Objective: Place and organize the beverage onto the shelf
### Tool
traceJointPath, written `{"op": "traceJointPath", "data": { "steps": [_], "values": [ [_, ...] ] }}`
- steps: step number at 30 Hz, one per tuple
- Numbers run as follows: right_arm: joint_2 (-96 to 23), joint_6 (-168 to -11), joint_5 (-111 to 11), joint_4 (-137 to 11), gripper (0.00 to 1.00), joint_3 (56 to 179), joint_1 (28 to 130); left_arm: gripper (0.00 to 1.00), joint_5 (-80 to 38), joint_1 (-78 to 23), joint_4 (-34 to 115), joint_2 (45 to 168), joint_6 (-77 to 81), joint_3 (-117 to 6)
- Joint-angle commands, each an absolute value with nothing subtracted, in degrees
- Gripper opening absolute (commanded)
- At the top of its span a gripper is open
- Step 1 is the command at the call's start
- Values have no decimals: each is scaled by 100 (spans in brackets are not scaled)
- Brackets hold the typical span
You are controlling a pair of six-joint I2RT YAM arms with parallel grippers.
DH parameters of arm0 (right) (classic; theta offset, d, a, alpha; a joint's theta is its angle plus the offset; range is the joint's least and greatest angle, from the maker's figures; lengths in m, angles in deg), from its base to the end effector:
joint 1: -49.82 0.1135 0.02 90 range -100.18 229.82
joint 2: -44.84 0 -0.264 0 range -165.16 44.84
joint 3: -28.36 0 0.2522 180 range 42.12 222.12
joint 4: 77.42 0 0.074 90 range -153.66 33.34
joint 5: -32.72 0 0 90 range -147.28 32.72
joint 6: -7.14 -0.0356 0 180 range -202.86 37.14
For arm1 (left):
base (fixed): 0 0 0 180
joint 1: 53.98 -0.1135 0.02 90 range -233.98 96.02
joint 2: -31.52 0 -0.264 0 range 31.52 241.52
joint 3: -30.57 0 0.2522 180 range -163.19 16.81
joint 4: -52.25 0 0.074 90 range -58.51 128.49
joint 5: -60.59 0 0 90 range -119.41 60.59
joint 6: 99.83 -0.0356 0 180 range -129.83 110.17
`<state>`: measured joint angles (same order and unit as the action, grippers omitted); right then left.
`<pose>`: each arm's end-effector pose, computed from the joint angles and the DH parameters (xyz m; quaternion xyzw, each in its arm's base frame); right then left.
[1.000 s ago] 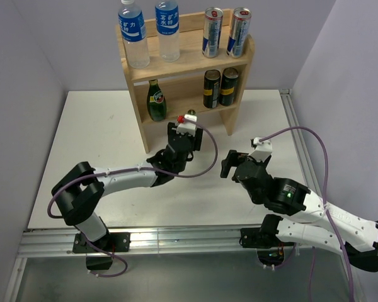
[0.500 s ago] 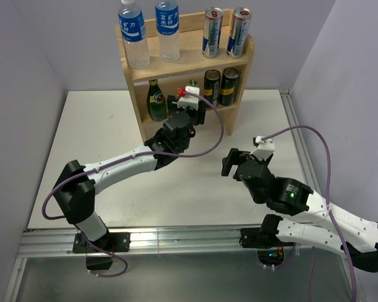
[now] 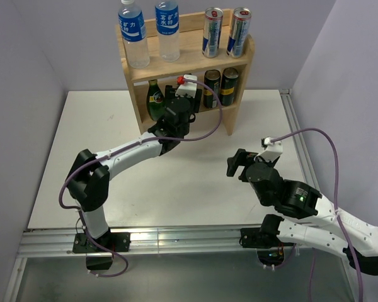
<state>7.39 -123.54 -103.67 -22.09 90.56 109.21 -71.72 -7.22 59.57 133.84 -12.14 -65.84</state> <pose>0.0855 0.0939 0.3295 0.0628 0.8195 0.1294 0.5548 0.3103 -0.2950 0.3479 0.0355 0.6997 -0.0192 0.7133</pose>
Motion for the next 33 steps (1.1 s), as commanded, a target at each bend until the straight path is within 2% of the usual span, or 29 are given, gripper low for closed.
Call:
{"op": "traceJointPath", "data": {
  "steps": [1, 9, 12, 16, 33],
  "values": [
    [872, -12460, -10623, -2085, 95, 9187, 10958, 0, -7195, -766, 6626, 13242, -1098, -7134],
    [907, -12478, -10624, -2076, 95, 9143, 10958, 0, -7344, -766, 6424, 13163, -658, -6993],
    [881, -12443, -10597, -2155, 95, 9134, 10967, 5, -7459, -766, 6354, 13145, -649, -7020],
    [811, -12399, -10571, -2226, 95, 9125, 10958, 0, -7494, -766, 6187, 13075, -667, -7151],
    [723, -12285, -10501, -2490, 95, 9037, 10958, 0, -7547, -775, 5774, 13049, -658, -7503]
  ]
}}
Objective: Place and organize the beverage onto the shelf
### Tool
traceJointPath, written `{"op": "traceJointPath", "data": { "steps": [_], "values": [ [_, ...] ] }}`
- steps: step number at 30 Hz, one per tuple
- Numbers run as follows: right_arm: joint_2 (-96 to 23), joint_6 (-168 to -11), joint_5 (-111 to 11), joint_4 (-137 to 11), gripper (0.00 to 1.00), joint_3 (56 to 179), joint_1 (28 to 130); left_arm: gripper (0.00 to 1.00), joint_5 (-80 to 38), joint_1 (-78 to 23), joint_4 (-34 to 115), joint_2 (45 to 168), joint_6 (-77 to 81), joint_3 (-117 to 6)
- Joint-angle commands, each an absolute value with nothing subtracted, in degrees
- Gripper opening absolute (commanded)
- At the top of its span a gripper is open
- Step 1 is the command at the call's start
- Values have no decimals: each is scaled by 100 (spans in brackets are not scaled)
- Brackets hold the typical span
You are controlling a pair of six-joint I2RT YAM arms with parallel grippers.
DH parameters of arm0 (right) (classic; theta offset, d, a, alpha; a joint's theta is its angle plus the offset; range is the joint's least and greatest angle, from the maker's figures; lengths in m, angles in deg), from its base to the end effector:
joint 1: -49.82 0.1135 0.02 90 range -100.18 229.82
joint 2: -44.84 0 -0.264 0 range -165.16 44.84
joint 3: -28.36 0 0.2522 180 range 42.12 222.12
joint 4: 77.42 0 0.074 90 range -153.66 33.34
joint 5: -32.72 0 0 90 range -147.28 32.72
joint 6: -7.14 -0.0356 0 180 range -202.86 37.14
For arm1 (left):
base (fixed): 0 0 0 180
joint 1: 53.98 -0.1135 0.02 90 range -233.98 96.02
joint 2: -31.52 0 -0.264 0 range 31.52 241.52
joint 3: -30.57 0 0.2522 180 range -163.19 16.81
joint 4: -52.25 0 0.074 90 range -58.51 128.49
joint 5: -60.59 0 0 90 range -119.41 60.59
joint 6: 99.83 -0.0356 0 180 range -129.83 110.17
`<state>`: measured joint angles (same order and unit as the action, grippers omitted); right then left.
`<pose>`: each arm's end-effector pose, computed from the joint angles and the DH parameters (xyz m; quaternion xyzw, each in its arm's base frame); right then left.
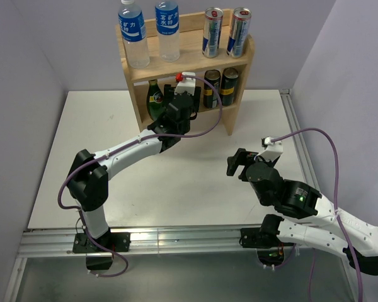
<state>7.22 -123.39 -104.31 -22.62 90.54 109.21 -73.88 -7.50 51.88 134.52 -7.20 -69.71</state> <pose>0.0862 0.0945 0.3300 0.0658 0.8169 0.1272 0.5587 0.3146 -0.2950 0.3534 0.0095 0.7205 -0.0147 0.6932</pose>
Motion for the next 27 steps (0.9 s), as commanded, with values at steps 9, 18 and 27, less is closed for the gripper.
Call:
{"op": "traceJointPath", "data": {
  "steps": [9, 18, 27],
  "values": [
    [696, -12241, -10483, -2577, 95, 9046, 10958, 0, -7634, -766, 5492, 12829, -395, -7398],
    [574, -12179, -10430, -2744, 95, 9063, 10958, 0, -7775, -766, 5291, 12635, -280, -7301],
    [547, -12135, -10404, -2841, 95, 9063, 10958, 43, -7916, -766, 5264, 12627, -289, -7248]
  ]
}}
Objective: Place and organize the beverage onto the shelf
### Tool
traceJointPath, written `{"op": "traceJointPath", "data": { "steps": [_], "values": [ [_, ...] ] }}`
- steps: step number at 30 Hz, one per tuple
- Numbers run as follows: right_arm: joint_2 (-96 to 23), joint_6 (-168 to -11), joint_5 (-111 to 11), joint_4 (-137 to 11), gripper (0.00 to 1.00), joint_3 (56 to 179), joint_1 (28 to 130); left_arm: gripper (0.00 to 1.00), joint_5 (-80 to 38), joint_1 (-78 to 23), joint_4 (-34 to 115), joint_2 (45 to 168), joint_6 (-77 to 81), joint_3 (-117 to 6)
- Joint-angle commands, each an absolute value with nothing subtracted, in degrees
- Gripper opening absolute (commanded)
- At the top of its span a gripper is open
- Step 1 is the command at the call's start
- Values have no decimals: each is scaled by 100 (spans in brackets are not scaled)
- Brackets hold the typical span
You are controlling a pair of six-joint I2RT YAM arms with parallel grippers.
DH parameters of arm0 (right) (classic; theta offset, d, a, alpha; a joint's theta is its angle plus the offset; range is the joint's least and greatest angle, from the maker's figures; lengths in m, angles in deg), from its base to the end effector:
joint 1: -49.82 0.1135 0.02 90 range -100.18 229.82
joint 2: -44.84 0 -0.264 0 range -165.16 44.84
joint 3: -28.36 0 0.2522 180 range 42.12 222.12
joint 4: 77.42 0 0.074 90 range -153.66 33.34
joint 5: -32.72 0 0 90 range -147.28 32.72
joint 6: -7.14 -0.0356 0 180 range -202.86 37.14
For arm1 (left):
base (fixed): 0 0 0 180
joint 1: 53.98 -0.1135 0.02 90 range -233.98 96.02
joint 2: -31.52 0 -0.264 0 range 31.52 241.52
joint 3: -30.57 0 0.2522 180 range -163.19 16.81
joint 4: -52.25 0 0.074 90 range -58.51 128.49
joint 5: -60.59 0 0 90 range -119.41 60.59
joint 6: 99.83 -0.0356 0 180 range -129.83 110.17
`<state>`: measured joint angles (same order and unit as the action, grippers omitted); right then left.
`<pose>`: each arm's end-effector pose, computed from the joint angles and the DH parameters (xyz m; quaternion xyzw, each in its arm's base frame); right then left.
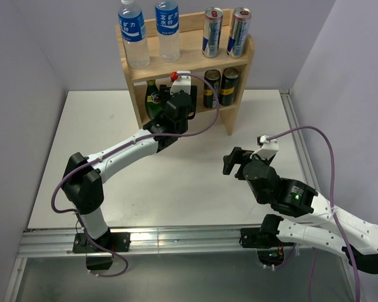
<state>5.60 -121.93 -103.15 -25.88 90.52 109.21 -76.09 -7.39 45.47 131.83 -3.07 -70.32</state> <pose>0.0905 0.1028 0.3314 0.0561 0.8146 0.1371 0.5607 0.3056 -0.2853 0.3652 -0.0160 0.7327 -0.0118 0.6803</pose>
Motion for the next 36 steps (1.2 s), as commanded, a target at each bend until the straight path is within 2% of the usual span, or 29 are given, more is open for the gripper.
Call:
{"op": "traceJointPath", "data": {
  "steps": [1, 3, 10, 18, 32, 36],
  "values": [
    [547, -12135, -10404, -2832, 95, 9063, 10958, 48, -7916, -766, 5247, 12635, -272, -7240],
    [547, -12144, -10395, -2832, 95, 9046, 10958, 57, -7925, -766, 5203, 12644, -228, -7240],
    [530, -12144, -10395, -2832, 95, 9037, 10958, 76, -7907, -766, 5071, 12618, -17, -7169],
    [521, -12144, -10386, -2832, 95, 9028, 10958, 84, -7925, -766, 5132, 12591, 36, -7046],
    [556, -12135, -10430, -2815, 95, 9020, 10958, 85, -7793, -766, 5044, 12583, 141, -7029],
    [573, -12127, -10430, -2824, 95, 9002, 10958, 93, -7687, -687, 5009, 12565, 115, -6976]
  ]
}}
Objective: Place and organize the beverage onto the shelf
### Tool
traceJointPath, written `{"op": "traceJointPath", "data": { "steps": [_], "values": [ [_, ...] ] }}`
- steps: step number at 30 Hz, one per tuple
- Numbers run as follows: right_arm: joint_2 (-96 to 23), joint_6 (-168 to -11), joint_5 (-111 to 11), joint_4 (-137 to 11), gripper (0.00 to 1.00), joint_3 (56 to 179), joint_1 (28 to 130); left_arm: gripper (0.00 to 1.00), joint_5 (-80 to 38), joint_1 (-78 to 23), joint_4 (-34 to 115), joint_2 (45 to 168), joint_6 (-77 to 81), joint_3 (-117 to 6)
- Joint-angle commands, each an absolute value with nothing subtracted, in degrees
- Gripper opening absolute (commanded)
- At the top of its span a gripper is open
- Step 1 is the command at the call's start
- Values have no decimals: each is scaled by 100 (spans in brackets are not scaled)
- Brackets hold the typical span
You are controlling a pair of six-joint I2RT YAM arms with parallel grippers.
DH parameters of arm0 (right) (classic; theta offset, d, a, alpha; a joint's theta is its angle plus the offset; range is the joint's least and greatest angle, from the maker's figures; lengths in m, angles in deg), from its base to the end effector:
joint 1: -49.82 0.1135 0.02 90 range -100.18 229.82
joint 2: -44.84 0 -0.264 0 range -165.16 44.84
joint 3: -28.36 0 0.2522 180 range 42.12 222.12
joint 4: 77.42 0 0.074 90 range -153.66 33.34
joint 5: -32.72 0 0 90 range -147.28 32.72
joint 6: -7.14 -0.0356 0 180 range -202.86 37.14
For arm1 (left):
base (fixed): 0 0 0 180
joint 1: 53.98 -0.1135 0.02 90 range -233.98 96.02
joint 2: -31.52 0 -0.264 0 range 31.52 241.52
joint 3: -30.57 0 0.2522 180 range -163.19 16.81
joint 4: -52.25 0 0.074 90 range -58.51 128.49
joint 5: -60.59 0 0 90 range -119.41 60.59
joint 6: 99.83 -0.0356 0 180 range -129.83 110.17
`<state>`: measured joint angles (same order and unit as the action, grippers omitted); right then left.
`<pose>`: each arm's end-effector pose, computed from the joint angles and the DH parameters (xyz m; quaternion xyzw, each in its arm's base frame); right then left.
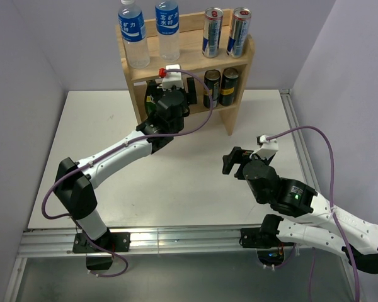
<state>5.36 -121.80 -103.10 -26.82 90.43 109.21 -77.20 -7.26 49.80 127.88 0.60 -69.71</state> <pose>0.0914 0.1043 0.3318 0.0571 0.8126 0.1407 0.5626 0.2926 -0.2722 0.3956 -0.0769 0.6968 -0.0649 0.7102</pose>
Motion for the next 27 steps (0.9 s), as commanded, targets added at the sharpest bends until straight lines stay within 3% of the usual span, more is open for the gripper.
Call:
{"op": "traceJointPath", "data": {
  "steps": [1, 19, 27],
  "values": [
    [573, -12127, -10439, -2832, 95, 9011, 10958, 93, -7722, -670, 4983, 12565, 115, -6976],
    [714, -12188, -10474, -2709, 96, 9054, 10958, 91, -8003, 50, 4148, 12030, 923, -6256],
    [784, -11679, -10308, -2306, 95, 10387, 10958, 89, -7610, 982, 1727, 11195, 1951, -6149]
  ]
}}
